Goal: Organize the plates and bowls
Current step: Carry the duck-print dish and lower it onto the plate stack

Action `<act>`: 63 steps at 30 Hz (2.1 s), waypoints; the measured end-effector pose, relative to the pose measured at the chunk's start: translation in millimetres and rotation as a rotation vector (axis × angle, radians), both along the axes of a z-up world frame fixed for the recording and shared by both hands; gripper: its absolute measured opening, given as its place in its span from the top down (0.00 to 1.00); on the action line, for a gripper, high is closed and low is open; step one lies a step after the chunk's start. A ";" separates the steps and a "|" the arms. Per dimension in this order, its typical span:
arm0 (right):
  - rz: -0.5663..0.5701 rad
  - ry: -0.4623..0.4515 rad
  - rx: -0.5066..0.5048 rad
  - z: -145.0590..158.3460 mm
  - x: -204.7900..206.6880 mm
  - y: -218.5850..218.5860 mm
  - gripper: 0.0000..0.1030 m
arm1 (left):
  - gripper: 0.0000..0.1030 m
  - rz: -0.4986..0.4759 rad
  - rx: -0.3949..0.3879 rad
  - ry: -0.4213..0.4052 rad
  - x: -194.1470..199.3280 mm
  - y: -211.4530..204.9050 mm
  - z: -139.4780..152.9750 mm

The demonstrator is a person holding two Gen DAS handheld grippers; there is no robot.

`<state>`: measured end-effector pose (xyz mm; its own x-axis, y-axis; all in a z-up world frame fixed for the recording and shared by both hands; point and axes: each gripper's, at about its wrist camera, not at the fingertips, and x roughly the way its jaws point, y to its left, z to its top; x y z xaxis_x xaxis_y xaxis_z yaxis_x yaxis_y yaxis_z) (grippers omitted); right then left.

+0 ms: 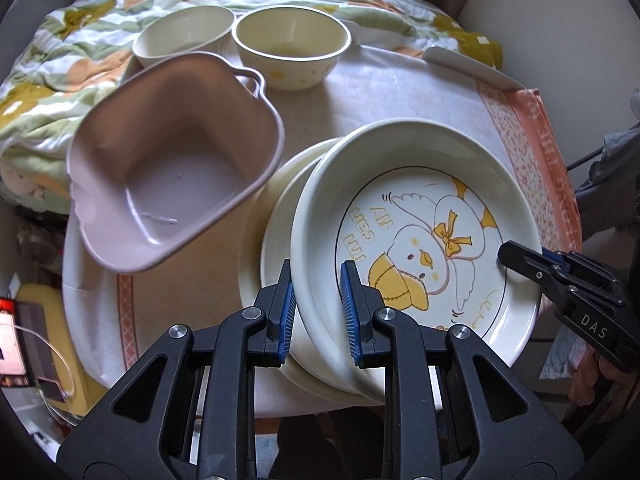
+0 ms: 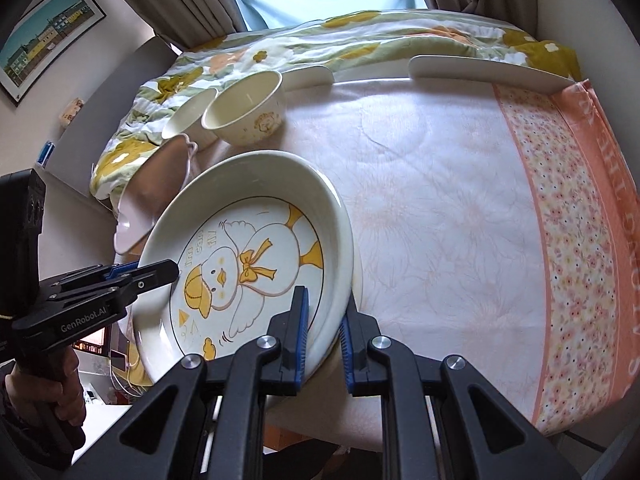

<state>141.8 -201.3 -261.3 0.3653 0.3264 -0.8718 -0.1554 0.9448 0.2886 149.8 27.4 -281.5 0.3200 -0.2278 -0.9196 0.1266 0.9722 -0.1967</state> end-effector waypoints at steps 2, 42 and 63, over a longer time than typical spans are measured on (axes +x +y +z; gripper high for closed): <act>-0.008 -0.006 -0.017 -1.6 -2.9 -0.6 0.87 | 0.81 -0.007 -0.010 0.012 0.9 -2.7 -6.3; -0.008 -0.055 -0.116 -17.2 -10.6 16.9 0.87 | 0.82 -0.134 0.465 -0.181 -8.6 -56.0 -16.9; 0.004 -0.119 -0.238 -21.1 -13.5 33.2 0.87 | 0.82 -0.103 0.485 -0.182 -13.1 -52.3 -14.8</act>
<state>128.3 -168.1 -282.3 0.4692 0.1194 -0.8750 -0.1791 0.9831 0.0382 136.7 -24.9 -296.4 0.4827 0.1714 -0.8588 0.2169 0.9267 0.3069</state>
